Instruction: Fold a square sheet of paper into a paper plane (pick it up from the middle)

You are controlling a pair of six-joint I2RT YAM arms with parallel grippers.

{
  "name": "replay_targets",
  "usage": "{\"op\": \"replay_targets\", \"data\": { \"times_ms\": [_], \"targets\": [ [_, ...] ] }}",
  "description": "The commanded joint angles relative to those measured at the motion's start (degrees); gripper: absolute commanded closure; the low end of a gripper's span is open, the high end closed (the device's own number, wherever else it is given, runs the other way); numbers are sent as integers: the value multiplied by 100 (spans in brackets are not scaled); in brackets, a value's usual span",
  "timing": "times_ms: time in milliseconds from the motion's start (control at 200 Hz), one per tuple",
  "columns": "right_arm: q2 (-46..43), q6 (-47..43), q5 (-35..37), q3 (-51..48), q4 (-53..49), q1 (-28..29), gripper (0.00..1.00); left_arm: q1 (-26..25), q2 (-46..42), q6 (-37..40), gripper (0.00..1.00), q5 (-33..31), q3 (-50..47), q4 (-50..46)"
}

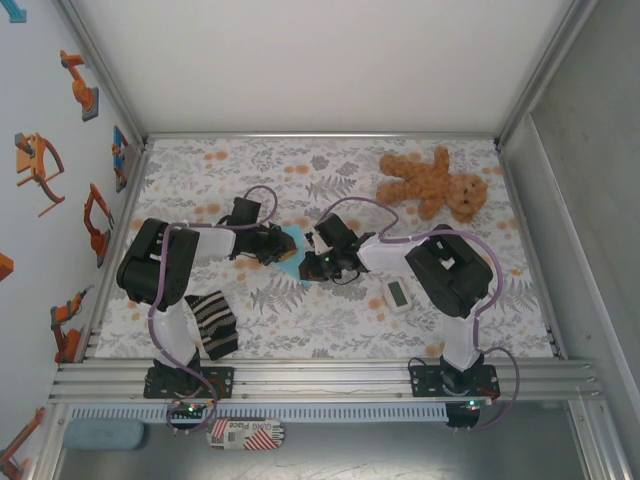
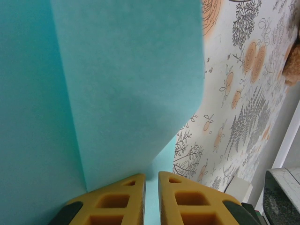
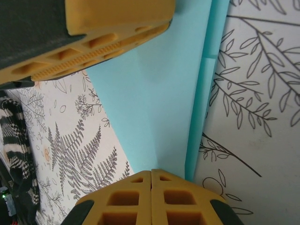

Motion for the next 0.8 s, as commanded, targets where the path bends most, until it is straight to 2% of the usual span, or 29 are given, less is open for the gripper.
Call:
{"op": "replay_targets", "data": {
  "times_ms": [0, 260, 451, 536, 796],
  "targets": [
    [64, -82, 140, -75, -318, 27, 94, 21, 236, 167, 84, -209, 44, -471],
    [-381, 21, 67, -22, 19, 27, 94, 16, 314, 193, 85, -229, 26, -563],
    [-937, 104, 1176, -228, 149, 2, 95, 13, 311, 200, 85, -262, 59, -644],
    [-1060, 166, 1424, -294, 168, -27, 98, 17, 331, 198, 85, -255, 70, -660],
    [-624, 94, 936, 46, 24, 81, 100, 4, 377, 189, 85, -251, 96, -686]
  ]
}}
